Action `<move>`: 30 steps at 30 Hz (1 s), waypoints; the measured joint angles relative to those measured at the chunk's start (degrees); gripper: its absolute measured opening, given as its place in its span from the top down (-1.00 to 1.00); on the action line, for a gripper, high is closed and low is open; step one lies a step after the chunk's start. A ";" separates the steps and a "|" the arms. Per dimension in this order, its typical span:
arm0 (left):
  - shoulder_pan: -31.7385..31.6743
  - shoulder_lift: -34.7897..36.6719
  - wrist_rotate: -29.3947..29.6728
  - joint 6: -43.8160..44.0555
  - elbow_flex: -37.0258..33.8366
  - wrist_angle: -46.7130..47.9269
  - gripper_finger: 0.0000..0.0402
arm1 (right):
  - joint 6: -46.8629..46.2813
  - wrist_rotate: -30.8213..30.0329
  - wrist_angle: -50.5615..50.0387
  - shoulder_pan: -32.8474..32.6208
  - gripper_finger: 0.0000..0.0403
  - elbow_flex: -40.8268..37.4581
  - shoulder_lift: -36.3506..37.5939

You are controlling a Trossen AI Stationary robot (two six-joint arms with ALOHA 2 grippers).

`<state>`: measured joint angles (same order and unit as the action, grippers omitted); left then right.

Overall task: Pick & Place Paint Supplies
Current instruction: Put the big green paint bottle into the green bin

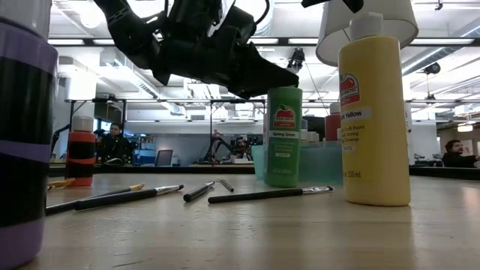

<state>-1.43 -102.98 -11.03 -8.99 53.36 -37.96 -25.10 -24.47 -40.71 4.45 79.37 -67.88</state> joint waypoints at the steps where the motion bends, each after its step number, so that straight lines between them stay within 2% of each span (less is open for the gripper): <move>1: 0.00 0.05 0.00 0.02 0.00 -0.02 0.20 | 0.00 0.00 0.00 0.00 0.96 0.00 -0.01; 19: -0.02 1.03 0.02 -3.20 -0.15 0.01 0.19 | 0.00 -0.02 -0.72 -0.02 0.96 -0.02 -0.07; 30: -0.04 9.18 0.46 -5.11 -0.20 1.45 0.19 | -0.69 0.27 -0.82 -0.02 0.96 -0.02 -0.07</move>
<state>-1.48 -93.80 -10.57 -14.11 53.17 -36.51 -25.79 -24.20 -41.53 4.43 79.35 -67.94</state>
